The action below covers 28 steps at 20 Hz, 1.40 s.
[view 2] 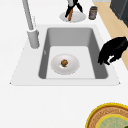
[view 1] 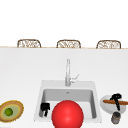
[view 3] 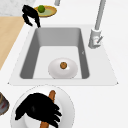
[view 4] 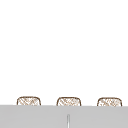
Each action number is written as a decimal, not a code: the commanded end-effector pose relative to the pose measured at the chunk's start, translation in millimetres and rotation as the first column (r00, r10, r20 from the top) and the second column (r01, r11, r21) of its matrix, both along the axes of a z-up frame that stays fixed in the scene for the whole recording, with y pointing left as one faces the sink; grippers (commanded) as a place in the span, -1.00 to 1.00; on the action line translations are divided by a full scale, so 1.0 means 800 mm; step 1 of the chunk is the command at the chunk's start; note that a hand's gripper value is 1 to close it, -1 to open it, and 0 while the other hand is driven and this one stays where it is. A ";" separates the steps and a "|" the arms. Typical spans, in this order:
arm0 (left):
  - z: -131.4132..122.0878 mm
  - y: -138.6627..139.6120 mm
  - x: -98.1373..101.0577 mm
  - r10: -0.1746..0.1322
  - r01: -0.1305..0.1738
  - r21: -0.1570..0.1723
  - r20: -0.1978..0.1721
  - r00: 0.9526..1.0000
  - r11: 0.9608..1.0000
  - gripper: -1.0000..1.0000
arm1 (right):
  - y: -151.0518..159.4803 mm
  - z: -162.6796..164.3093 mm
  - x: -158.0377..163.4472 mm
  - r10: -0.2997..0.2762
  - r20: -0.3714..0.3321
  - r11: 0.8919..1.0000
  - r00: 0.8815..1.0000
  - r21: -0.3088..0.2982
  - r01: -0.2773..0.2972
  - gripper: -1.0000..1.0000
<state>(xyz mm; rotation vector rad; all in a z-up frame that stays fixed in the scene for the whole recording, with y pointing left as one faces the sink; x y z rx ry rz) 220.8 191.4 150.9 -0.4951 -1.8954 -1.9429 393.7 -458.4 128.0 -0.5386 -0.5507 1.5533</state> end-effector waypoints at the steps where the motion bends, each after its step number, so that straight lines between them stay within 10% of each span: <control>1: 0.000 0.000 0.000 0.000 0.000 0.000 0.000 1.000 1.000 0.00 | 0.001 -0.025 0.003 0.000 0.031 1.000 1.000 -0.029 0.000 -1.00; 2: 0.000 0.000 0.000 0.000 0.000 0.000 0.000 1.000 1.000 0.00 | 0.003 -0.030 0.000 0.002 0.054 0.999 0.999 -0.035 0.000 -1.00; 3: 0.000 0.000 0.000 0.000 0.000 0.000 0.000 1.000 1.000 0.00 | 0.005 -0.033 -0.004 0.003 0.085 0.999 0.996 -0.038 0.000 1.00; 9: 0.000 0.000 0.000 0.000 0.000 0.000 0.000 1.000 1.000 0.00 | -0.019 -0.032 -0.045 0.023 0.446 0.999 0.895 0.010 -0.031 1.00; 12: 0.000 0.000 0.000 0.000 0.000 0.000 0.000 1.000 1.000 0.00 | -0.015 -0.033 -0.040 0.009 0.488 0.999 0.873 0.027 -0.026 1.00; 18: 0.000 0.000 0.000 0.000 0.000 0.000 0.000 1.000 1.000 0.00 | -0.005 0.002 -0.019 -0.022 0.500 0.994 0.866 0.102 -0.033 1.00; 24: 0.000 0.000 0.000 0.000 0.000 0.000 0.000 1.000 1.000 0.00 | 0.022 0.048 -0.009 0.006 0.438 0.993 0.899 0.102 -0.057 1.00; 28: 0.000 0.000 0.000 0.000 0.000 0.000 0.000 1.000 1.000 0.00 | 0.045 0.062 -0.012 0.018 0.469 0.993 0.883 0.091 -0.069 1.00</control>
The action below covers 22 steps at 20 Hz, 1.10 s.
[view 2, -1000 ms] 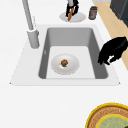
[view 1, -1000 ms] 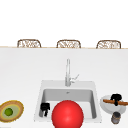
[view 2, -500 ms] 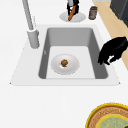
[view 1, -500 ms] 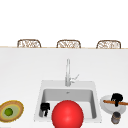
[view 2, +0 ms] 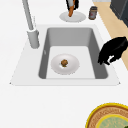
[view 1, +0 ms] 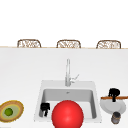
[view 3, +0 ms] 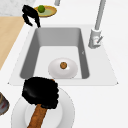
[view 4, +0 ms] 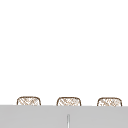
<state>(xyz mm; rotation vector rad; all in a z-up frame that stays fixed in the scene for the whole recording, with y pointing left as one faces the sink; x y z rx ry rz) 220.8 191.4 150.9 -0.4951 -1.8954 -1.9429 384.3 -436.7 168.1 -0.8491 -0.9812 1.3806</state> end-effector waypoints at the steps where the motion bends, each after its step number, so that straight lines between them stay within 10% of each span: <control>1: 0.000 0.000 0.000 0.000 0.000 0.000 0.000 1.000 1.000 0.00 | 0.025 0.014 0.000 0.052 0.021 0.999 0.998 -0.002 -0.052 1.00; 16: 0.000 0.000 0.000 0.000 0.000 0.000 0.000 1.000 1.000 0.00 | 0.122 0.043 -0.006 0.090 0.013 0.996 0.996 0.016 -0.090 1.00; 22: 0.000 0.000 0.000 0.000 0.000 0.000 0.000 1.000 1.000 0.00 | 0.181 0.039 0.002 0.024 0.034 1.000 0.999 0.010 -0.024 1.00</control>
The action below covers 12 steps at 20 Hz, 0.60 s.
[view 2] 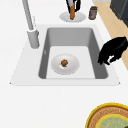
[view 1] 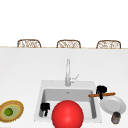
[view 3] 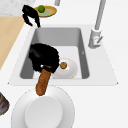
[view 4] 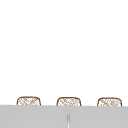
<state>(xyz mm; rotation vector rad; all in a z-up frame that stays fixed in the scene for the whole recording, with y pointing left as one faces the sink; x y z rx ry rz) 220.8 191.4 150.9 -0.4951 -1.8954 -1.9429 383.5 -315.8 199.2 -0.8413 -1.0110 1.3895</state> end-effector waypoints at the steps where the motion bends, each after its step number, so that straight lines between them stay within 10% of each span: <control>1: 0.000 0.000 0.000 0.000 0.000 0.000 0.000 1.000 1.000 0.00 | 0.039 -0.003 0.002 0.000 0.024 1.000 1.000 -0.002 0.000 1.00; 12: 0.000 0.000 0.000 0.000 0.000 0.000 0.000 1.000 1.000 0.00 | 0.147 -0.031 0.002 -0.009 0.023 1.000 1.000 -0.003 0.009 1.00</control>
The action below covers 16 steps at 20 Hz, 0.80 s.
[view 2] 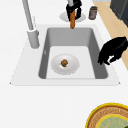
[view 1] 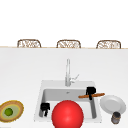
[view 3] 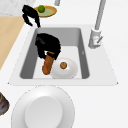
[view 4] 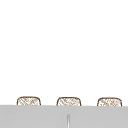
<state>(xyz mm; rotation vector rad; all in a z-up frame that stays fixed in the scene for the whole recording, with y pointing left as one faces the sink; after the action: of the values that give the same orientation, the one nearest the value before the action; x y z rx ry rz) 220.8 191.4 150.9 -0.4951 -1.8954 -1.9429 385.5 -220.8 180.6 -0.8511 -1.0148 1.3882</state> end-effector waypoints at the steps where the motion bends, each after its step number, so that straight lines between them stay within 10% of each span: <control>1: 0.000 0.000 0.000 0.000 0.000 0.000 0.000 1.000 1.000 0.00 | 0.039 -0.011 0.000 -0.006 0.014 1.000 1.000 0.000 0.006 1.00; 16: 0.000 0.000 0.000 0.000 0.000 0.000 0.000 1.000 1.000 0.00 | 0.174 -0.127 0.033 -0.034 -0.007 0.999 0.999 0.005 0.034 1.00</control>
<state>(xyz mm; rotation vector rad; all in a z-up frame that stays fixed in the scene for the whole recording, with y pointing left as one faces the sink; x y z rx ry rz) 220.8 191.4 150.9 -0.4951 -1.8954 -1.9429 398.5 -94.3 94.3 -0.8383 -1.0117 1.3872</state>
